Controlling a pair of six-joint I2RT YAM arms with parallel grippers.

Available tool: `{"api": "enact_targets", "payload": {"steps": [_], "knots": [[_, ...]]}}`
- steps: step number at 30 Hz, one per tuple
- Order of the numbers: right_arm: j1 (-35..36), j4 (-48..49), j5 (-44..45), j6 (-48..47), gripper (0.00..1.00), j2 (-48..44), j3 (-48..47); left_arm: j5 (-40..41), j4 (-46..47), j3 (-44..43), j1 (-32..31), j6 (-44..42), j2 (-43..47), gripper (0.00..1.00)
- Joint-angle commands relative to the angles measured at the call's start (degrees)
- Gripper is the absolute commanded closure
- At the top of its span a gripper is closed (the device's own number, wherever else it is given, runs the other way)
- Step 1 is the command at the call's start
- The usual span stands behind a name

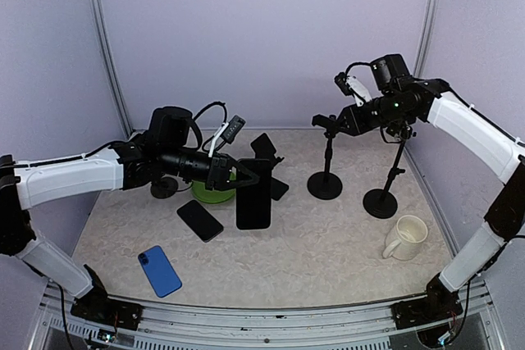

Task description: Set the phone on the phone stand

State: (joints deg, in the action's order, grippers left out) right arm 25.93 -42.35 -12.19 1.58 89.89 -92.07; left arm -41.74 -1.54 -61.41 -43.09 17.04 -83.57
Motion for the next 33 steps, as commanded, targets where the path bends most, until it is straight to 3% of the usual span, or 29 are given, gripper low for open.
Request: {"api": "enact_targets", "payload": {"steps": [1, 17, 28, 33], "knots": [[0.8, 0.5, -5.7, -0.3, 0.95, -5.5, 0.3, -0.3, 0.7, -0.9, 0.8, -1.5, 3.4, 0.96], [11.7, 4.9, -20.1, 1.3, 1.00, -7.1, 1.3, -3.1, -4.4, -4.1, 1.1, -1.5, 10.6, 1.00], [13.4, 20.9, -25.8, 4.9, 1.00, -6.0, 7.0, 12.6, -9.8, -6.2, -4.2, -0.9, 17.4, 1.00], [14.5, 23.2, -27.2, 4.6, 0.98, -6.8, 11.2, 12.4, -8.7, -6.5, -5.1, 0.0, 19.9, 1.00]]}}
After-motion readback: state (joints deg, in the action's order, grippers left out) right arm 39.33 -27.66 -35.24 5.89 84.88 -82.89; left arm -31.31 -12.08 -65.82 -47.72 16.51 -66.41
